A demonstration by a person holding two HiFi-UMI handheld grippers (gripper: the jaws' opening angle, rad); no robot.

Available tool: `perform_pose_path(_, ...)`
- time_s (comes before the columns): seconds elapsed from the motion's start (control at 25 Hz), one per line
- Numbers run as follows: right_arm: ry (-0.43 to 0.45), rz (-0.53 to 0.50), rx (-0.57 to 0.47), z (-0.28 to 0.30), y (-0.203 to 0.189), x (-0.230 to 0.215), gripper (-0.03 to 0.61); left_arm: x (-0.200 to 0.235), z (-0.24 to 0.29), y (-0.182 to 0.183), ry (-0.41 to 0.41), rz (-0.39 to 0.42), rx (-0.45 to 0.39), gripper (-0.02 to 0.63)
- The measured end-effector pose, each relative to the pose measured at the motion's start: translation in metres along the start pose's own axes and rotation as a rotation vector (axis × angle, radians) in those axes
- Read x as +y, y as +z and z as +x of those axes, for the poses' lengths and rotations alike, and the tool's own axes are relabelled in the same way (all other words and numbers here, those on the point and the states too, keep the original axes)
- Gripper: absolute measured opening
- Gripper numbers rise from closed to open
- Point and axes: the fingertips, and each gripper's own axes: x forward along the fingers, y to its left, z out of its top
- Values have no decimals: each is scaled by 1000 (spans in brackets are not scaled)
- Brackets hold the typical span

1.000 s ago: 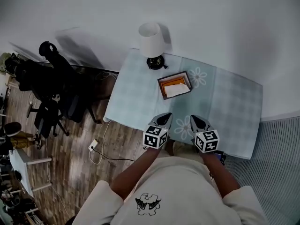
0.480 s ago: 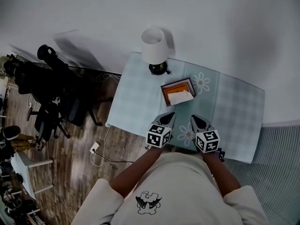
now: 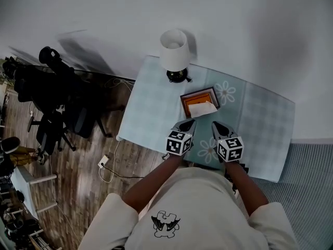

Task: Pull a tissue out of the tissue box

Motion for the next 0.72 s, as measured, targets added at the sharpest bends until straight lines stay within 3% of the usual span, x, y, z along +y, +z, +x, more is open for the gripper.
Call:
perform_pose_path(0.36, -29, -36, 99, 52, -16, -34, 11, 31, 46, 7, 64, 28, 32, 8)
perform_pose_path(0.48, -35, -31, 143, 65, -25, -41, 100, 37, 56, 11, 84, 35, 37, 8)
perform_pose_path(0.72, -111, -54, 205, 81, -37, -67, 162, 50, 73, 4, 107, 39, 87, 38)
